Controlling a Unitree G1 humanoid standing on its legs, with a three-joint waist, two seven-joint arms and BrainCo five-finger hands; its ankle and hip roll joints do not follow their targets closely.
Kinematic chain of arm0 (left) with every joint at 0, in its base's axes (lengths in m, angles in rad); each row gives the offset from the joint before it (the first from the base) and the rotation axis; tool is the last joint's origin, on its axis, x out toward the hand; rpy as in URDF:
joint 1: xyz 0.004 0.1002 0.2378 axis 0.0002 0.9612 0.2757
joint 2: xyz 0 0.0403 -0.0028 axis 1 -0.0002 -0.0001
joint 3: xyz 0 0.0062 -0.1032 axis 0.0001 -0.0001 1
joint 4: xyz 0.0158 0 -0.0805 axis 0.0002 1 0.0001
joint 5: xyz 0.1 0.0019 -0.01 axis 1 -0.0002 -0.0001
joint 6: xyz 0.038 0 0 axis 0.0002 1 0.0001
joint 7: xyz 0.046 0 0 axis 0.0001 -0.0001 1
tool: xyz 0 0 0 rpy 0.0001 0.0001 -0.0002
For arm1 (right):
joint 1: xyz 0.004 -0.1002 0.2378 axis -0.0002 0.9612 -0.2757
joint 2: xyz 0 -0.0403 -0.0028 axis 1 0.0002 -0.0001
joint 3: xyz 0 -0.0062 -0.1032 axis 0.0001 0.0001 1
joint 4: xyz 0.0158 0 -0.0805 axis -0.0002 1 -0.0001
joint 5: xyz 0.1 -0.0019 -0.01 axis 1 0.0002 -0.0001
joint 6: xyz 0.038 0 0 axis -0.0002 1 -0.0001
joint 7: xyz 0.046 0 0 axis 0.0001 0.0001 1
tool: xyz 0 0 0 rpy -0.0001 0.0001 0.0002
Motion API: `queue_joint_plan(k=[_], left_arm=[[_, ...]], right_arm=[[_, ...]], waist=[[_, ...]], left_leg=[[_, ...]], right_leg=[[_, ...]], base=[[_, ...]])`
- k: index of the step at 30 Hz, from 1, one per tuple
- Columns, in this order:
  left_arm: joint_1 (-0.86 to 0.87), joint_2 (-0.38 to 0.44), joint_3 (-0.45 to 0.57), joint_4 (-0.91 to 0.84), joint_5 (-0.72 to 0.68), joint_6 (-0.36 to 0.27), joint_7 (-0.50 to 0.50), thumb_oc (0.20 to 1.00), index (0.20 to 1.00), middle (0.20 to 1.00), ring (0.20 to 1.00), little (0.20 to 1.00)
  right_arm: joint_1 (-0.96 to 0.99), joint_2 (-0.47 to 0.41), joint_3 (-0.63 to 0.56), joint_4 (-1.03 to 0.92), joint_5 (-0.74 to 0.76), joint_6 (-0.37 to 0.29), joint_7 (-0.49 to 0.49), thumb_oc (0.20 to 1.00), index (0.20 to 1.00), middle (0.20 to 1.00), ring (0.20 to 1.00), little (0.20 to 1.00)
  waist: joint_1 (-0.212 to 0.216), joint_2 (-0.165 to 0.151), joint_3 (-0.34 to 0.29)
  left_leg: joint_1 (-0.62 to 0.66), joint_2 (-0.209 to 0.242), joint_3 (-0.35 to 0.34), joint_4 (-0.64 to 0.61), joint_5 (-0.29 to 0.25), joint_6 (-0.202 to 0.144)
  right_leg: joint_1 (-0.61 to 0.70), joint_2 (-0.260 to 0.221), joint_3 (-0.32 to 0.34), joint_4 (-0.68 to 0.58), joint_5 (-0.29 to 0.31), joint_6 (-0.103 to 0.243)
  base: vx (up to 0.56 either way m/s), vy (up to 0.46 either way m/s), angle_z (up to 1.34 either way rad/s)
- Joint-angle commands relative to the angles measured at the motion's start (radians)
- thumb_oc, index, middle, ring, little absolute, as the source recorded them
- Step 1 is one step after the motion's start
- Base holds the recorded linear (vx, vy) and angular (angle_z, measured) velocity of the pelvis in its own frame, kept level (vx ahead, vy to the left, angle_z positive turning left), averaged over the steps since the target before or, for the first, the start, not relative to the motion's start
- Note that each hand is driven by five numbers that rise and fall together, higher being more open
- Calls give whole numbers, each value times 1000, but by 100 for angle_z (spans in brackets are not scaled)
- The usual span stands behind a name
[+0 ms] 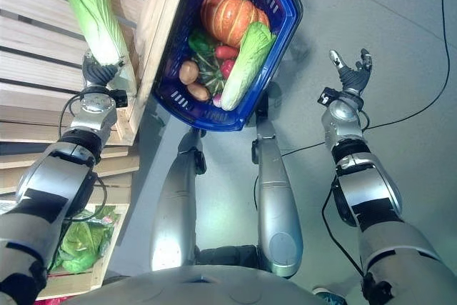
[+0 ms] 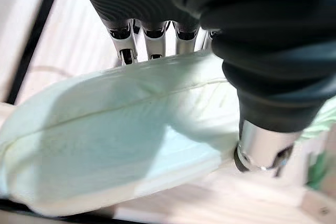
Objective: Pick up fruits and vegetables into the basket
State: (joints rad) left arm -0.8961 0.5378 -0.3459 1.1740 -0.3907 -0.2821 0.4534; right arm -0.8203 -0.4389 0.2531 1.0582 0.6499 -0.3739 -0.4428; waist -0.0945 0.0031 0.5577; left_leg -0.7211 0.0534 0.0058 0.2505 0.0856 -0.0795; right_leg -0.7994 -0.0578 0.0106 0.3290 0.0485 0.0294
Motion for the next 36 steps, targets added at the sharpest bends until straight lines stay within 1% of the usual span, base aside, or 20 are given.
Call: queue_joint_plan(k=[1, 4, 6, 8, 9, 11, 13, 16, 19, 24, 26, 30, 32, 36], left_arm=[[33, -12, 61, -63, 61, -100, 106, 200, 200, 200, 200, 200], [58, -15, 54, -144, 158, -117, 172, 200, 200, 200, 200, 200], [70, -13, 47, -200, 211, -121, 204, 200, 200, 200, 200, 200], [78, -8, 32, -259, 278, -114, 239, 200, 200, 200, 200, 200], [80, -7, 22, -280, 333, -116, 257, 200, 200, 200, 200, 200], [82, 2, -4, -337, 407, -100, 281, 200, 200, 200, 200, 200], [85, 10, -25, -377, 467, -91, 304, 200, 200, 200, 200, 200], [96, 25, -46, -440, 522, -95, 327, 200, 200, 200, 200, 200], [106, 52, -64, -514, 591, -100, 329, 200, 200, 200, 200, 200], [111, 80, -79, -592, 650, -117, 308, 200, 200, 200, 200, 200], [113, 83, -88, -618, 663, -112, 299, 200, 200, 200, 200, 200], [125, 92, -103, -689, 668, -107, 252, 200, 200, 200, 200, 200], [127, 94, -110, -705, 680, -123, 242, 200, 200, 200, 200, 200], [135, 102, -121, -773, 686, -144, 192, 200, 200, 200, 200, 200]], right_arm=[[60, -5, 10, -78, 56, -67, 26, 1000, 1000, 1000, 1000, 1000], [85, -1, 9, -143, 86, -74, 70, 1000, 1000, 1000, 1000, 1000], [102, 1, 12, -192, 99, -77, 120, 1000, 1000, 1000, 1000, 1000], [115, 3, 19, -247, 98, -82, 137, 1000, 1000, 1000, 1000, 1000], [120, 6, 23, -272, 95, -87, 140, 1000, 1000, 1000, 1000, 1000], [136, 7, 29, -339, 99, -85, 138, 1000, 1000, 1000, 1000, 1000], [156, 5, 33, -396, 104, -90, 144, 1000, 1000, 1000, 1000, 1000], [180, 5, 43, -476, 88, -92, 151, 1000, 1000, 1000, 1000, 1000], [202, 7, 47, -565, 72, -76, 177, 1000, 1000, 1000, 1000, 1000], [217, 6, 65, -653, 84, -45, 227, 1000, 1000, 1000, 1000, 1000], [222, 9, 69, -675, 79, -41, 241, 1000, 1000, 1000, 1000, 1000], [233, 14, 87, -752, 88, -11, 286, 1000, 1000, 1000, 1000, 1000], [233, 13, 93, -770, 94, -2, 306, 1000, 1000, 1000, 1000, 1000], [245, 9, 105, -823, 104, 24, 336, 1000, 1000, 1000, 1000, 1000]], waist=[[25, 4, -38], [29, 4, -38], [31, 3, -38], [33, 3, -38], [34, 3, -38], [35, 2, -38], [34, 3, -38], [33, 6, -38], [32, 10, -38], [31, 13, -38], [30, 14, -38], [31, 13, -38], [32, 12, -38], [33, 7, -38]], left_leg=[[-10, -60, 11, 17, -54, 1], [-8, -61, 11, 12, -52, 1], [-8, -61, 10, 13, -51, 0], [-9, -60, 10, 11, -49, 0], [-8, -60, 10, 10, -48, -1], [-6, -59, 12, 7, -44, -2], [-3, -59, 12, 3, -41, -2], [1, -59, 15, 1, -39, -1], [2, -59, 17, -1, -37, -2], [9, -57, 20, -9, -34, -2], [9, -56, 21, -10, -33, -2], [13, -56, 21, -16, -31, -1], [16, -55, 21, -19, -30, -1], [18, -54, 22, -20, -30, -1]], right_leg=[[44, 39, -68, -4, -66, 27], [48, 40, -71, -5, -65, 26], [49, 40, -72, -4, -64, 26], [48, 39, -74, -4, -63, 26], [49, 39, -75, -3, -62, 27], [53, 38, -77, -5, -59, 27], [55, 39, -78, -6, -55, 28], [60, 37, -78, -8, -52, 30], [61, 33, -78, -12, -47, 34], [69, 28, -77, -20, -43, 37], [70, 27, -77, -21, -41, 39], [73, 25, -76, -24, -39, 42], [76, 24, -77, -26, -38, 44], [79, 23, -79, -26, -36, 48]], base=[[-14, -14, 4], [-17, -16, 4], [0, 0, 0], [0, 0, 0], [0, 0, 0], [-7, -8, 2], [-9, -3, 4], [0, 0, 0], [0, 0, 0], [0, 0, 0], [0, 0, 0], [0, 0, 0], [0, 0, 0], [0, 0, 0]])
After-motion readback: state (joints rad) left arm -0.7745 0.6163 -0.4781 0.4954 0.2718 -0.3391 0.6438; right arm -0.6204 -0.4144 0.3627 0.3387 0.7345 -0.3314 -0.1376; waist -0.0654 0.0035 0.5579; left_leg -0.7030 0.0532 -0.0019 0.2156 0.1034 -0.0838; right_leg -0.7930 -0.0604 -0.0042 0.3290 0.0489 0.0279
